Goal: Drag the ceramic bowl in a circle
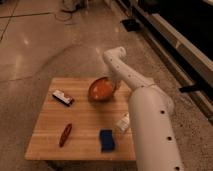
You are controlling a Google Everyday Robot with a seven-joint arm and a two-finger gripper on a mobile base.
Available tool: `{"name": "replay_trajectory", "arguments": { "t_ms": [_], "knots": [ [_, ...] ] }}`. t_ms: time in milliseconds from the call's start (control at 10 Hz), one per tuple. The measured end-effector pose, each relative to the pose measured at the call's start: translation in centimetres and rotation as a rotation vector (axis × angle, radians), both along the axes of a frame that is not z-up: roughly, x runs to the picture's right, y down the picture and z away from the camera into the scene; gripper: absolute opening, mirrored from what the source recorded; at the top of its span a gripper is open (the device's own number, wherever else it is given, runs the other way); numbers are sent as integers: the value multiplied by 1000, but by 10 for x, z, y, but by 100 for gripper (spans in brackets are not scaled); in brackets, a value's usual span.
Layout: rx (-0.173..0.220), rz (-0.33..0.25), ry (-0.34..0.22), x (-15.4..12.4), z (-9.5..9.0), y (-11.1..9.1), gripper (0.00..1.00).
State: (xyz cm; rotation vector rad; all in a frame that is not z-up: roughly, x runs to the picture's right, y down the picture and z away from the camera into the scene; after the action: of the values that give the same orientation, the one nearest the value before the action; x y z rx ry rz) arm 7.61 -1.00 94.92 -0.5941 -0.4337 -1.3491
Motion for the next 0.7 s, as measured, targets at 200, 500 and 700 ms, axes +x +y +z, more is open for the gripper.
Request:
{"name": "replay_trajectory", "arguments": {
  "t_ms": [200, 500, 700],
  "knots": [
    [2, -18, -44, -1, -5, 14, 74],
    [22, -94, -132, -3, -19, 32, 80],
    [30, -103, -152, -5, -22, 36, 80]
  ]
}}
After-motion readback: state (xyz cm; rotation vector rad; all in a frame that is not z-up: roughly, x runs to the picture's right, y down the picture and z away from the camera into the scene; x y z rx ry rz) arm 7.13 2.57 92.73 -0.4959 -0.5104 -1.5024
